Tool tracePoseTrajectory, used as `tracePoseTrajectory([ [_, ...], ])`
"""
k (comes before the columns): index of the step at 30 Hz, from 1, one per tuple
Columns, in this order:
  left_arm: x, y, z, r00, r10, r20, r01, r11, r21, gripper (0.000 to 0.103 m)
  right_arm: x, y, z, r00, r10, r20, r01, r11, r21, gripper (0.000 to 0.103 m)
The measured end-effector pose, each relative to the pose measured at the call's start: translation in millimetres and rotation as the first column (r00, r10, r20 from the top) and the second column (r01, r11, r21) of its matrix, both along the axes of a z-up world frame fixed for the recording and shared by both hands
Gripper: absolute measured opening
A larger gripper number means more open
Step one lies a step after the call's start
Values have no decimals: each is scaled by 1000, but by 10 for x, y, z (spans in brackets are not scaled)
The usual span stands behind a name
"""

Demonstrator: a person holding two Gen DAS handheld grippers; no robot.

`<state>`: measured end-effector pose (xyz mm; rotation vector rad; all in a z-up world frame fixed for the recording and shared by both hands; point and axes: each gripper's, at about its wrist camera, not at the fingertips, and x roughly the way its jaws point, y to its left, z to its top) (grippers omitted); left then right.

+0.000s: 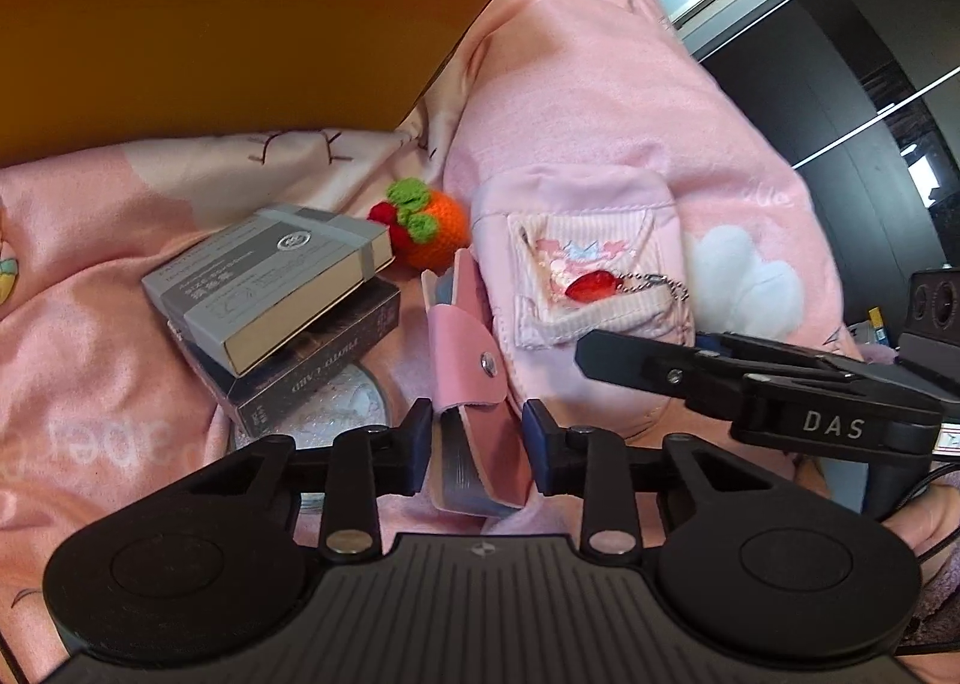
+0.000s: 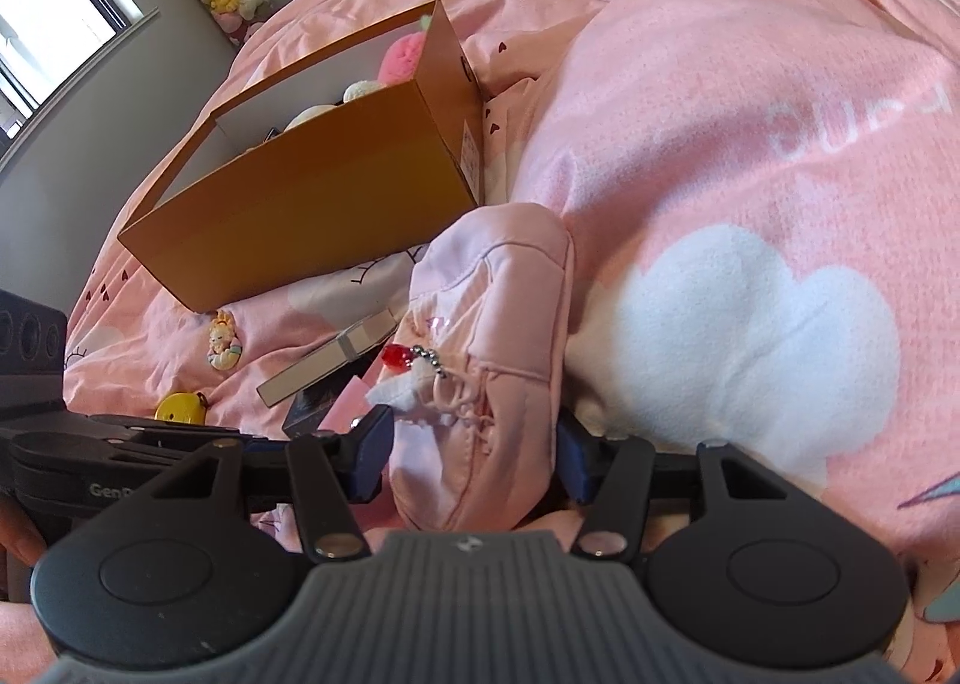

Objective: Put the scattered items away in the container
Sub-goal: 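Close left tool on the pink wallet while right tool grasps the pink pouch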

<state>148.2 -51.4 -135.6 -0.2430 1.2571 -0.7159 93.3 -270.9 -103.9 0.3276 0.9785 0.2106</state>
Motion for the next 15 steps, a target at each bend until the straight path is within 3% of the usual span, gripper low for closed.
tracePoseTrajectory([
  [2,-9,-50,-52,1000,2,-17,-1,998,59,35,6,13,-7,1000,5,-2,-5,1000,-11,39],
  [15,-176,-195,152,993,-32,112,17,991,130,24,-29,63,122,998,32,49,-29,997,-70,32],
])
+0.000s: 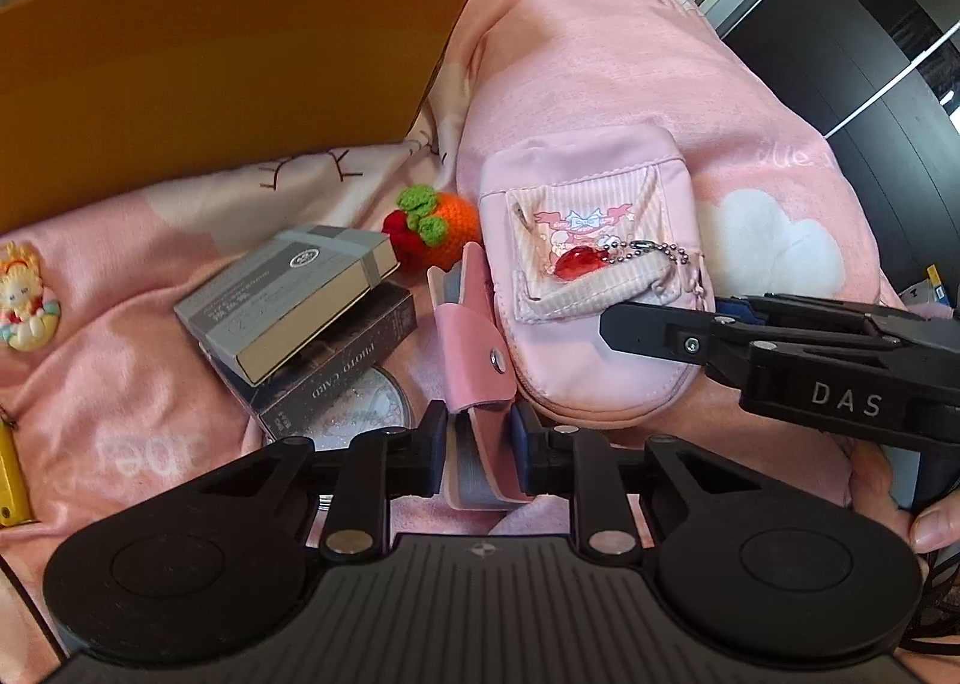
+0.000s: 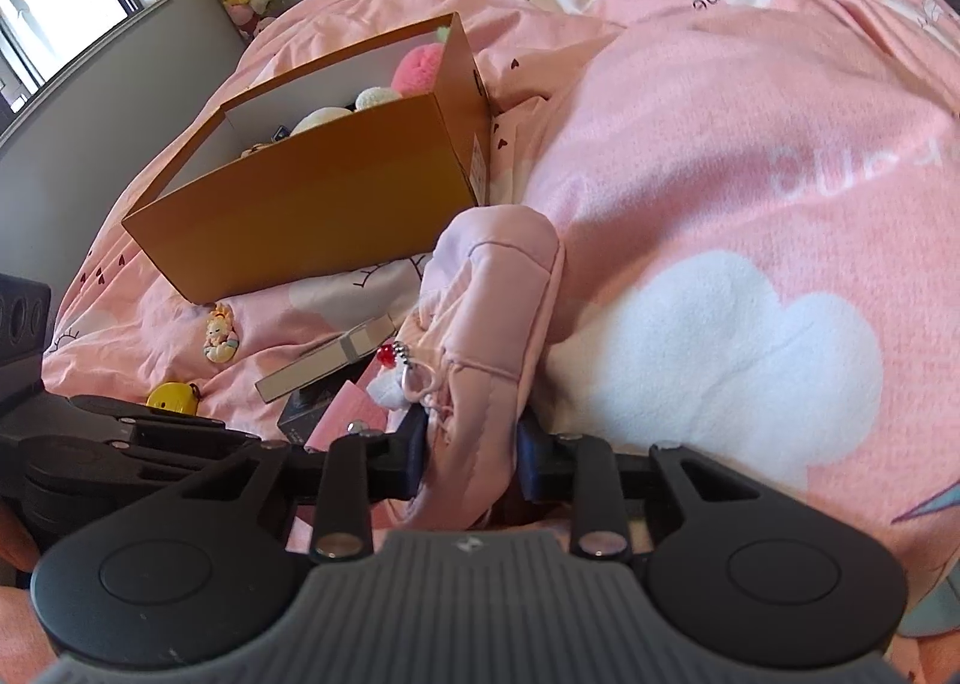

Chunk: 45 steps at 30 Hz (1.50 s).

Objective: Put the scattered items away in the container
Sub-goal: 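Close left tool on the pink wallet while right tool grasps the pink pouch, then carry the wallet with left tool while right tool carries the pouch over the box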

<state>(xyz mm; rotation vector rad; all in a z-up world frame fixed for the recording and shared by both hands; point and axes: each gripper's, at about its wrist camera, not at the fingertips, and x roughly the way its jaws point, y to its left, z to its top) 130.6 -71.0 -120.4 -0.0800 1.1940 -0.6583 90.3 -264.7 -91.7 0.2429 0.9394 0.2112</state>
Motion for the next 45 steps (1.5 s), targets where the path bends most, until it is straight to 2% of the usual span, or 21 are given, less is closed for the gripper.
tracePoseTrajectory([
  [11,-116,70,231,996,5,94,-5,1000,2,20,-42,13,158,999,2,47,-1,1000,-26,32],
  [28,-42,443,792,975,112,193,-96,991,-93,20,90,100,606,986,51,159,-42,997,-57,32],
  [33,92,604,1062,953,152,261,-128,986,-106,20,273,141,839,971,89,221,-76,995,-68,31],
  [40,380,761,1511,896,195,399,-166,980,-107,20,655,236,1139,943,143,300,-118,988,-100,31],
  [45,656,794,1650,861,214,462,-192,977,-95,20,1044,362,1268,933,185,308,-154,980,-122,31],
])
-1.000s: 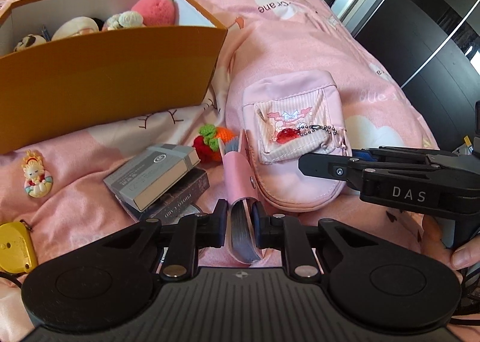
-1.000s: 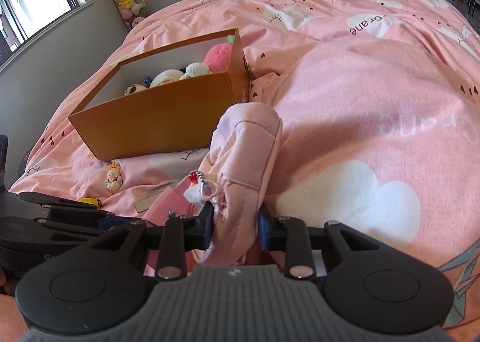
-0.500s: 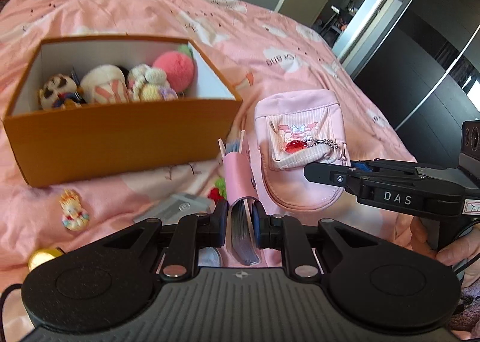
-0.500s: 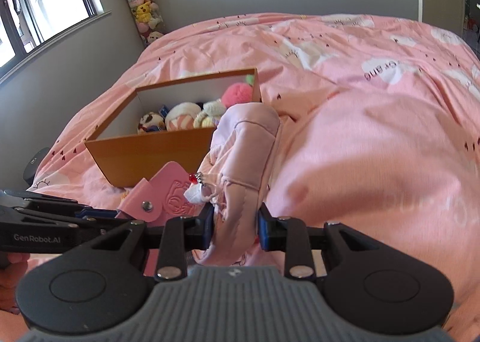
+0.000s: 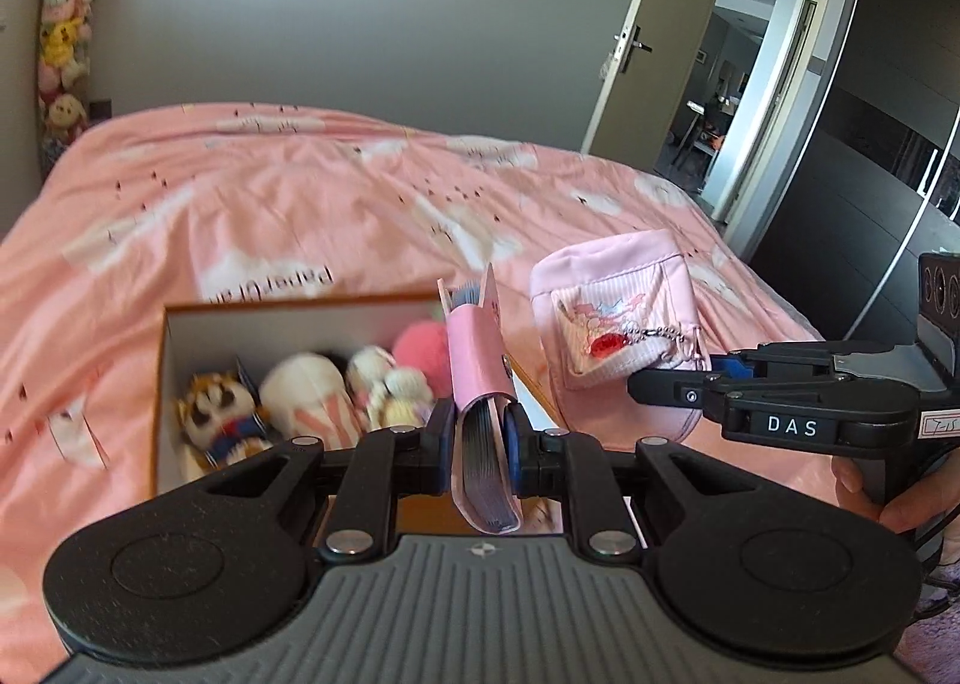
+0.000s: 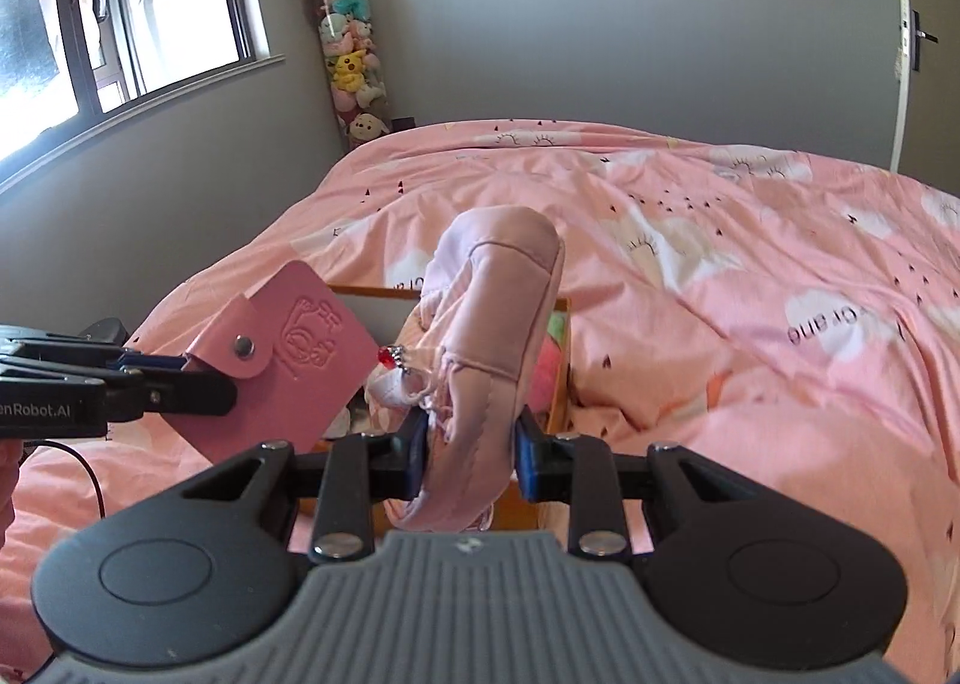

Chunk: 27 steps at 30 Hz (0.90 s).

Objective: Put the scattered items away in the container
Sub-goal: 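Carry the wallet with left tool while right tool carries the pouch over the box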

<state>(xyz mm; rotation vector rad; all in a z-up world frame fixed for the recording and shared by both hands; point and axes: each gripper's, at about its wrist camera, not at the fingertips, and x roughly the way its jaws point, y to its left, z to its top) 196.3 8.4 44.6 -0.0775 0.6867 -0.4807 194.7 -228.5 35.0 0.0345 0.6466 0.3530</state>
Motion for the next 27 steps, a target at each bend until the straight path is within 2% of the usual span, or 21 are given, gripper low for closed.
tracePoseTrajectory([
  [3,207,26,-7,1000,16,12,-16,1000,-1,20,272,110,-13,999,20,-31,-21,1000,-19,31],
  [7,454,78,-118,999,43,-18,-43,999,-10,20,626,260,-142,993,46,-108,-51,998,-42,31],
  [13,676,128,-359,995,60,-83,-61,998,-12,20,908,469,-508,978,31,-208,-65,985,-161,31],
  [17,757,148,-490,991,64,-121,-66,998,-13,20,941,653,-664,979,17,-201,-83,942,-326,31],
  [20,808,151,-572,987,62,-148,-66,998,-20,20,1000,748,-762,971,13,-238,-112,907,-406,31],
  [23,841,157,-636,984,60,-169,-66,997,-29,20,1083,793,-835,954,14,-299,-152,884,-443,31],
  [27,863,167,-680,981,55,-186,-64,997,-44,20,1245,847,-930,916,5,-400,-210,858,-469,31],
])
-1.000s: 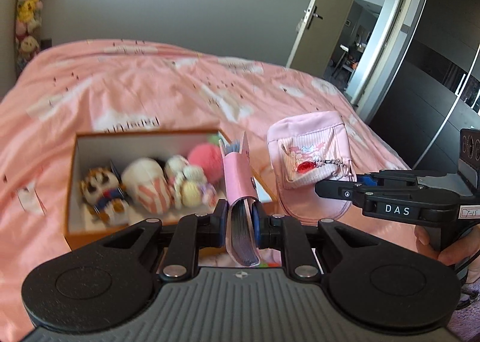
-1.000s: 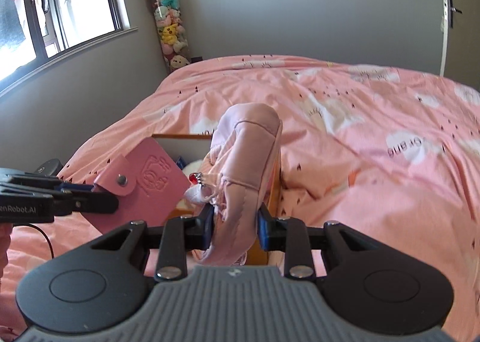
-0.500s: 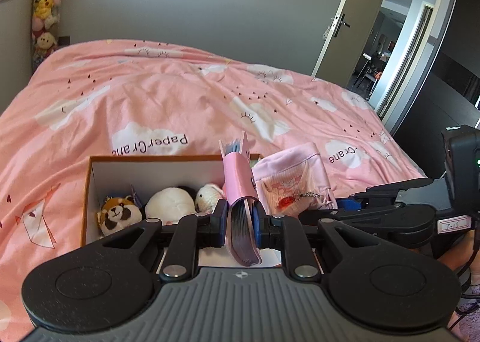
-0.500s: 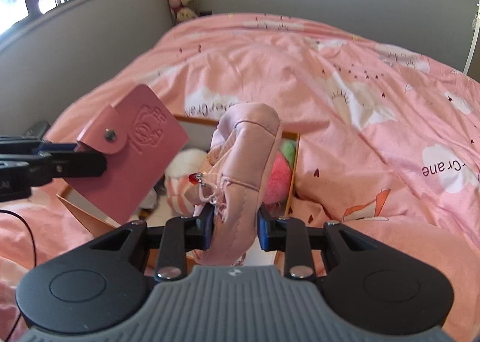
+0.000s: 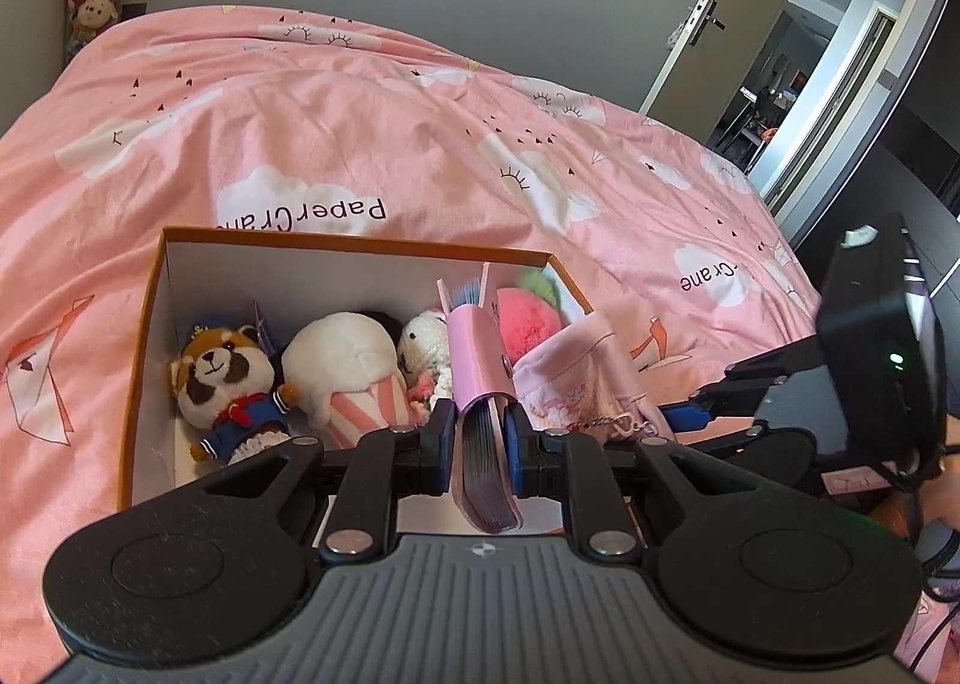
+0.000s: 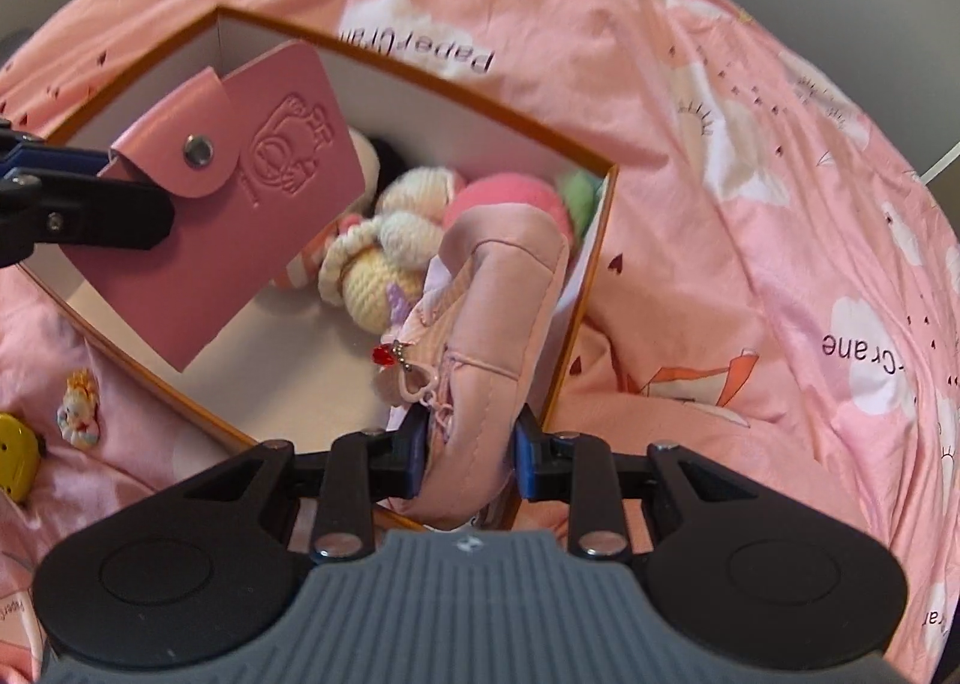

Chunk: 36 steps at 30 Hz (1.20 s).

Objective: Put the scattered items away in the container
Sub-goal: 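Carry the wallet with left tool while right tool carries the pouch over the box, then lower the pouch into the box with right tool while left tool lowers the wallet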

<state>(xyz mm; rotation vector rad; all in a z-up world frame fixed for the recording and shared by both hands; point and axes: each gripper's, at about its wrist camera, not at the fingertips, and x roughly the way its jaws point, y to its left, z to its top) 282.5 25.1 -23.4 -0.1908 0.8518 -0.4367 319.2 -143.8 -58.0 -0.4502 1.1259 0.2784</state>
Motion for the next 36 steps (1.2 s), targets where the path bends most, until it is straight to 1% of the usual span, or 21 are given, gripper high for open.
tracePoseTrajectory([
  [4,24,18,-35,1000,-9,-10,9,1000,-16,20,123,88,-92,997,2,-74,-6,999,-52,32],
  [7,44,12,-88,999,-21,-24,21,1000,-19,20,153,116,-89,995,5,-95,-11,998,-64,33],
  [12,112,31,-215,998,-22,-60,20,999,-33,20,182,87,48,993,-3,-117,1,1000,-13,49],
  [14,131,31,-249,997,-20,-69,18,999,-34,20,197,92,128,995,-3,-103,3,1000,-3,53],
  [15,139,29,-262,997,-20,-72,18,999,-34,20,203,100,172,996,1,-92,-1,1000,-3,58],
  [16,146,26,-274,997,-22,-75,19,999,-35,20,211,109,215,997,4,-75,-5,1000,-9,60],
  [17,154,24,-286,997,-23,-79,21,999,-37,20,220,119,244,998,8,-57,-9,1000,-19,60],
  [19,170,14,-308,996,-25,-89,21,999,-42,20,253,128,258,999,11,-39,-13,999,-39,56],
  [21,192,4,-332,994,-27,-101,22,998,-54,20,298,117,228,999,8,-43,-9,999,-43,37],
  [24,220,-17,-367,992,-27,-122,18,998,-67,20,338,92,134,998,3,-62,-6,999,-39,22],
  [27,250,-56,-409,989,-24,-143,15,998,-63,20,353,45,13,996,-2,-88,0,1000,-25,11],
  [30,298,-57,-470,983,-25,-182,8,995,-98,20,366,-7,-47,996,-7,-91,6,1000,-2,9],
  [33,361,-49,-530,972,-41,-230,9,991,-136,20,367,-51,-33,996,-13,-90,15,1000,25,10],
  [36,424,-22,-554,962,-59,-267,20,989,-148,20,318,-77,-12,997,-6,-77,7,1000,25,10],
])
